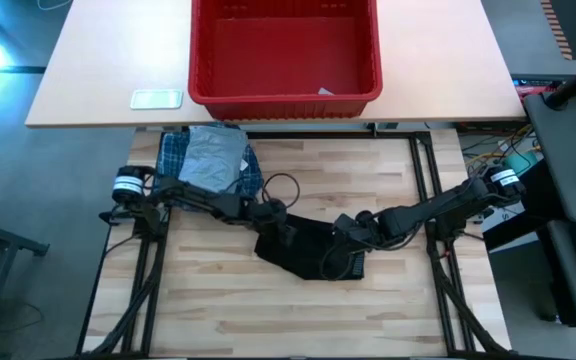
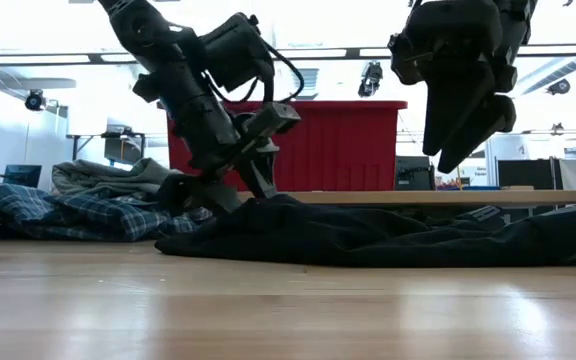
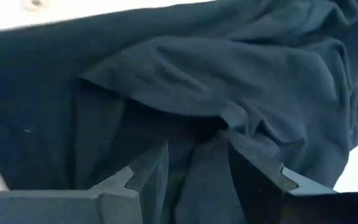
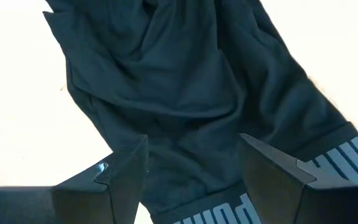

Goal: Fold Laundry from Bin
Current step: Fold the black underwear

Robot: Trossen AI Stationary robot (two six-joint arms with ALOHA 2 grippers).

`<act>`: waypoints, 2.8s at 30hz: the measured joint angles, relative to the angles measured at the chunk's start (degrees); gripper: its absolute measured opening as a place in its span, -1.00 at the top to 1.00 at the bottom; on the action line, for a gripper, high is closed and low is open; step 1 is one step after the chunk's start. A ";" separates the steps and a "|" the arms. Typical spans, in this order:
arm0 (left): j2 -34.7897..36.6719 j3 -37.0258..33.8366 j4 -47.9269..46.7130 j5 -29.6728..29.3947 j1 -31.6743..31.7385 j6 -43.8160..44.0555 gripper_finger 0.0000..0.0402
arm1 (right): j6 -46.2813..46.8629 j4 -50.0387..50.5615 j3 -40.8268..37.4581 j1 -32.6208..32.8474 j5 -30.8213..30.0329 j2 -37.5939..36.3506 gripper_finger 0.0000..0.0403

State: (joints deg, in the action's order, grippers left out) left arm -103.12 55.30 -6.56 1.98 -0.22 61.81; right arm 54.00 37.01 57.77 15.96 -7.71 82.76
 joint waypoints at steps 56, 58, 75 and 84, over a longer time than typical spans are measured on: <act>3.46 0.27 -0.63 -4.32 3.16 7.92 1.00 | 0.41 0.42 -0.05 2.47 -5.37 -0.96 -0.17; 6.33 0.27 -4.95 -6.30 3.16 6.08 1.00 | 1.43 0.41 -0.05 3.50 -5.37 -1.61 -0.17; 2.36 3.01 -0.31 -2.76 2.20 6.77 0.37 | 2.22 0.05 -0.05 3.16 -6.35 -1.33 -0.17; -6.76 16.38 -15.16 -4.33 0.19 6.22 -0.06 | 0.13 0.48 -0.05 3.16 -6.25 -1.33 -0.17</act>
State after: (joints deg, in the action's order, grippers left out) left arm -109.88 71.69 -21.73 -2.34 -0.03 68.03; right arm 54.13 37.49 57.71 19.11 -13.96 81.43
